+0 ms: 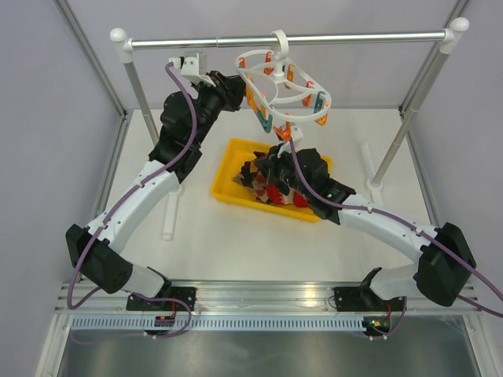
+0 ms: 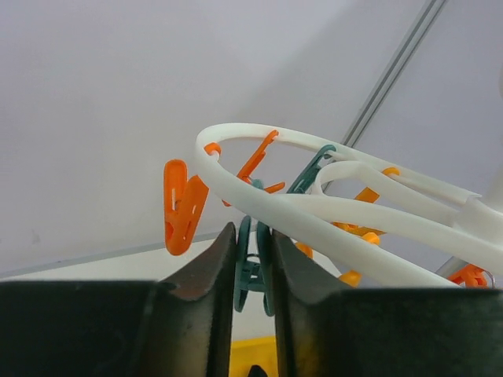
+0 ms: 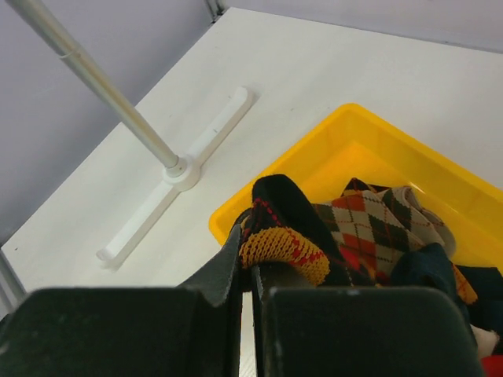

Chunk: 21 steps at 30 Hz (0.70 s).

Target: Remove the socks clipped to the hanger

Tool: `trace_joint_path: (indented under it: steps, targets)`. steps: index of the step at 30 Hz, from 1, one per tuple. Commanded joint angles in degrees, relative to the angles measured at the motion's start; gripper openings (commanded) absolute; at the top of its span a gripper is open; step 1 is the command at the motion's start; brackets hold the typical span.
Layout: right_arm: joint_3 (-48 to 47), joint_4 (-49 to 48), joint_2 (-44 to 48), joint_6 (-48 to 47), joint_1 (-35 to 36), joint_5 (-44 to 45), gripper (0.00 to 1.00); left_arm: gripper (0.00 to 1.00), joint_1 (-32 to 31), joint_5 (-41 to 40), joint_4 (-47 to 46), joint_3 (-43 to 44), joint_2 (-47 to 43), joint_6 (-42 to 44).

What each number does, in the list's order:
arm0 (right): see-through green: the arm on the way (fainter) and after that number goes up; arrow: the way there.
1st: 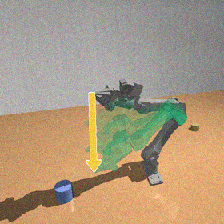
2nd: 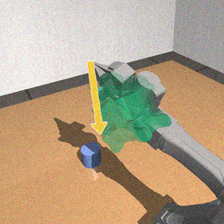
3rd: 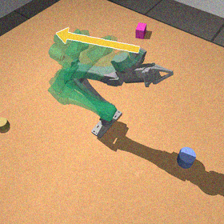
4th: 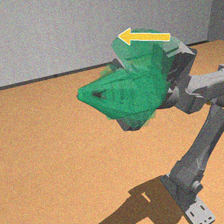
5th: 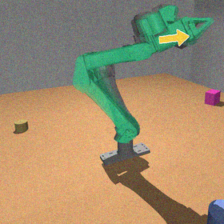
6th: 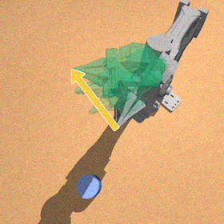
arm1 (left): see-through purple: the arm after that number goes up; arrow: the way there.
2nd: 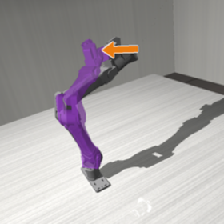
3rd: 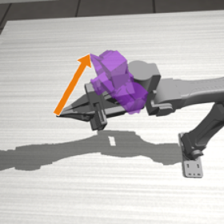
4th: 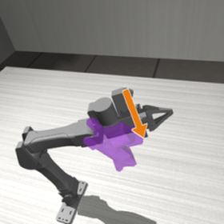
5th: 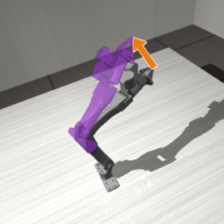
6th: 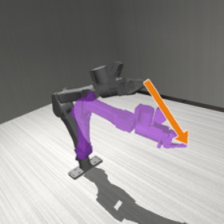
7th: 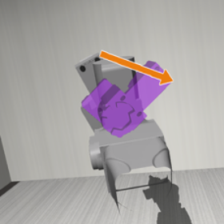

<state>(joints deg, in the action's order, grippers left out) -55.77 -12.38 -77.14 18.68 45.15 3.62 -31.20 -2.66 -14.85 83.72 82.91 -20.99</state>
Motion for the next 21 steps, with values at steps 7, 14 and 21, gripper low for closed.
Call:
trace_joint_path:
  steps: [7, 14, 21]
  targets:
    - [-5.49, -1.33, -11.26, 3.99, -6.29, 1.66, 0.02, 0.54, 0.35, 0.46, -0.97, -0.93, -0.65, -0.54]
    - [-8.65, -1.59, -16.63, 4.44, -6.39, -0.28, 0.02, 0.61, 0.35, 0.37, -1.14, -2.42, -1.7, 0.78]
    - [-8.92, -1.5, -20.5, 4.7, -6.47, 2.71, 0.02, 0.62, 0.35, -0.95, -1.5, -7.43, -4.51, 0.08]
